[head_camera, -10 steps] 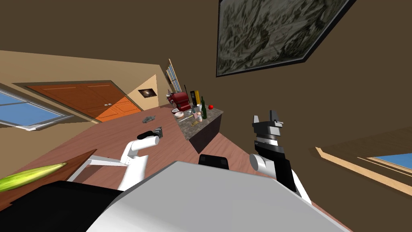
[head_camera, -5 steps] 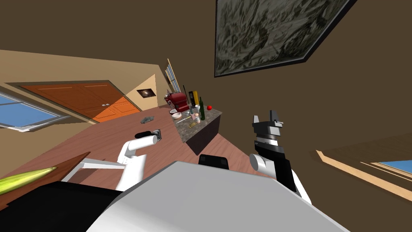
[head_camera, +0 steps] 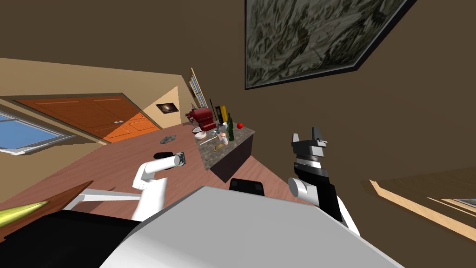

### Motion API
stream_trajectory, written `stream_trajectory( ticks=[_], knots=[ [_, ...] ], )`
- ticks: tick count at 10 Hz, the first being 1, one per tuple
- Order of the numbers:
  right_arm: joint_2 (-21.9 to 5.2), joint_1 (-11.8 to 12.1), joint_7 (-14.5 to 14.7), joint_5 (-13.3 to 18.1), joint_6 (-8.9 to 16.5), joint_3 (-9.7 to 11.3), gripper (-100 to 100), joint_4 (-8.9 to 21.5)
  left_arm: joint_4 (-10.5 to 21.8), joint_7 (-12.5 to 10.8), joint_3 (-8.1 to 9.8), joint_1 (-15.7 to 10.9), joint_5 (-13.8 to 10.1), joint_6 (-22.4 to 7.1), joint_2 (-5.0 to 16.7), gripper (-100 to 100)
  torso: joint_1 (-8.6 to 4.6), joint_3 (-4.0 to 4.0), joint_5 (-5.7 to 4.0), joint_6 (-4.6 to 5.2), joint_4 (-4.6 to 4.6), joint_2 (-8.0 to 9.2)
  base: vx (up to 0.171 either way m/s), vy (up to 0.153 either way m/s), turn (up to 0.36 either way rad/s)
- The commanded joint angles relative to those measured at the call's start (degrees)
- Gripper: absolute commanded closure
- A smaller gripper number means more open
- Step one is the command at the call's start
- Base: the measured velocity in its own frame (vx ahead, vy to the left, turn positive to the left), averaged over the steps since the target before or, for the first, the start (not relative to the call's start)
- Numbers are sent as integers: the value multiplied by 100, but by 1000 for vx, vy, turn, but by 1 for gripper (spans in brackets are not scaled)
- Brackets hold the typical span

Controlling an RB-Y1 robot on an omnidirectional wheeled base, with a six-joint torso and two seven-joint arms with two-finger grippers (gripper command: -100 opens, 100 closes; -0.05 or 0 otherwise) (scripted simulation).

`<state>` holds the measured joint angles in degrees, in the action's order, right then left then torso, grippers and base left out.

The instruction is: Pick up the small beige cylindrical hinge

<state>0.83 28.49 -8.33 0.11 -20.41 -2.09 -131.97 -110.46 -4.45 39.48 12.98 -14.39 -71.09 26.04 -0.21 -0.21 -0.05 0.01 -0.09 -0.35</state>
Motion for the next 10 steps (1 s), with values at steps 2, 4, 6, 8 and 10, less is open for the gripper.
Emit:
stream_trajectory(
  ticks=[2,4,6,8,10],
  knots=[
    [0,-1,0,0,0,0,0,0,29,-134,78,-39,-89,-390,33,-100,7,8,1,0,3,15,64,-48,-12],
    [0,0,0,0,0,0,0,0,72,-245,143,-74,-178,-708,66,-100,0,0,0,0,0,-1,128,-80,-15],
    [0,0,0,0,0,0,0,0,113,-356,200,-107,-266,-1044,91,-100,-12,-8,-3,0,-4,-14,127,-95,-15],
    [0,0,0,0,0,0,0,0,150,-466,249,-137,-353,-1351,110,-100,-7,-5,-3,0,-2,-8,118,-77,-18],
    [0,0,0,0,0,0,0,0,184,-572,292,-164,-439,-1704,125,-100,1,-6,-1,0,-2,-9,123,-60,-20]
  ],
)
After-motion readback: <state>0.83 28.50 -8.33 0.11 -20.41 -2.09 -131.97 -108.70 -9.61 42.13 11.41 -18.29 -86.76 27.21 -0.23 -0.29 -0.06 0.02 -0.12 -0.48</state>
